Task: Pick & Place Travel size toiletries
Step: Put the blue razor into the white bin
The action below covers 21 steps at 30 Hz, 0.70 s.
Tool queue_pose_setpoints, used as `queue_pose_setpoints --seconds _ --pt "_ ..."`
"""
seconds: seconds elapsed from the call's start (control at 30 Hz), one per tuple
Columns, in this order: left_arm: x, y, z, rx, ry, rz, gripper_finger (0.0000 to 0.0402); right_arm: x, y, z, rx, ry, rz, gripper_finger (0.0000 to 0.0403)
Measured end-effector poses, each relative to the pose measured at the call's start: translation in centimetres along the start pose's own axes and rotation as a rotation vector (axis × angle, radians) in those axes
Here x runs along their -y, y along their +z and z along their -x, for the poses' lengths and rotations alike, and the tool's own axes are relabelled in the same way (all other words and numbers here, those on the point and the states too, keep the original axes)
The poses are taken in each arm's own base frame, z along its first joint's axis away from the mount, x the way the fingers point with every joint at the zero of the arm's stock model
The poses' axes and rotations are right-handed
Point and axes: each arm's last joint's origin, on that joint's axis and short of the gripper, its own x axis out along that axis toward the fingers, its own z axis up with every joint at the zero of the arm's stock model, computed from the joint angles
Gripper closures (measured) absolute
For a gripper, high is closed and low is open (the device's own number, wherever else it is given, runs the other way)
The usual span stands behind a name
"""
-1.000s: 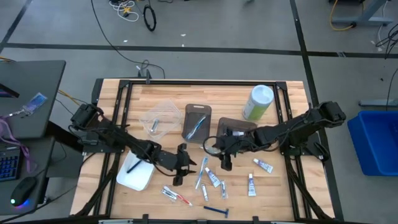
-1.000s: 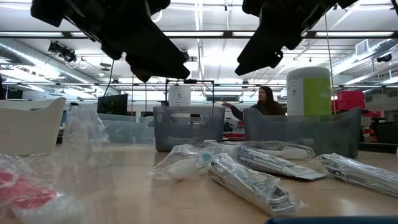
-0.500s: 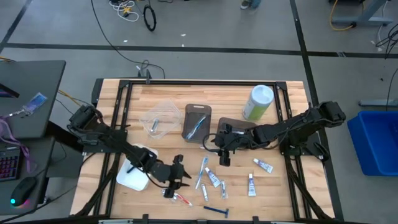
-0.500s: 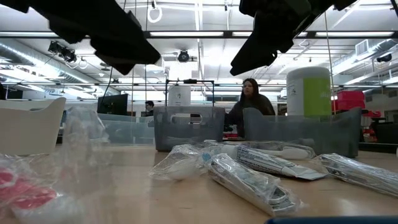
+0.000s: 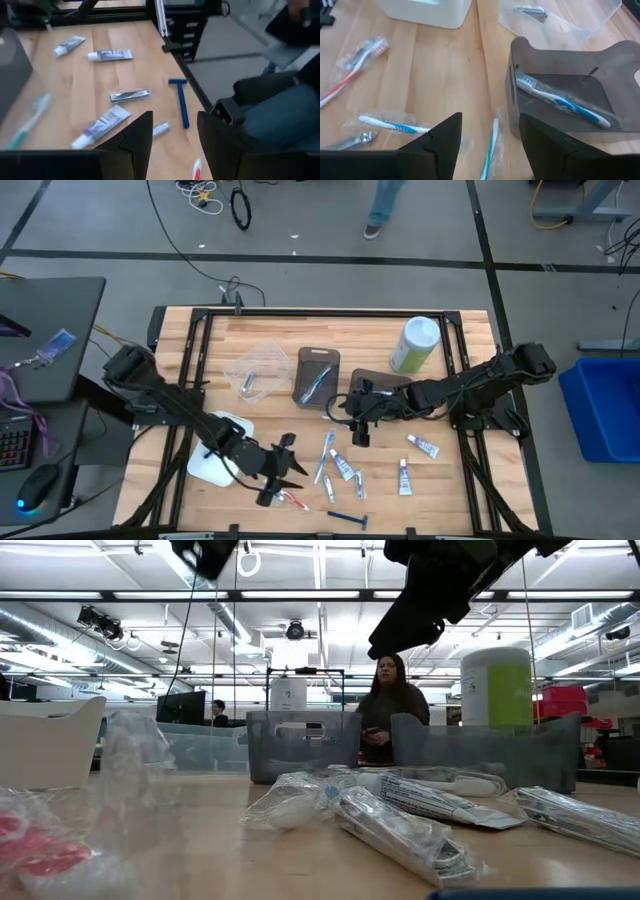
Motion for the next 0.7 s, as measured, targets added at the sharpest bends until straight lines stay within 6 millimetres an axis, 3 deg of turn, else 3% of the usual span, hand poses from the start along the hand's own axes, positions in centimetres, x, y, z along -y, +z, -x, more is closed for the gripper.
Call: queue_pose_setpoints --seconds 0.2,0.5,0.7 --pt "-0.2 1.7 1.1 -0.082 0.091 -0.02 0.024 0.0 0.2 0.0 0.022 0.004 -0.006 0.017" --pt "-0.4 0.4 0.5 -0.175 0.129 0.006 0.0223 0.0 0.3 0.0 0.027 0.005 -0.007 0.0153" --pt "-0.4 -0.2 -0.1 -0.197 0.138 -0.014 0.0213 -0.1 0.3 0.0 0.027 0.006 -0.007 0.0162"
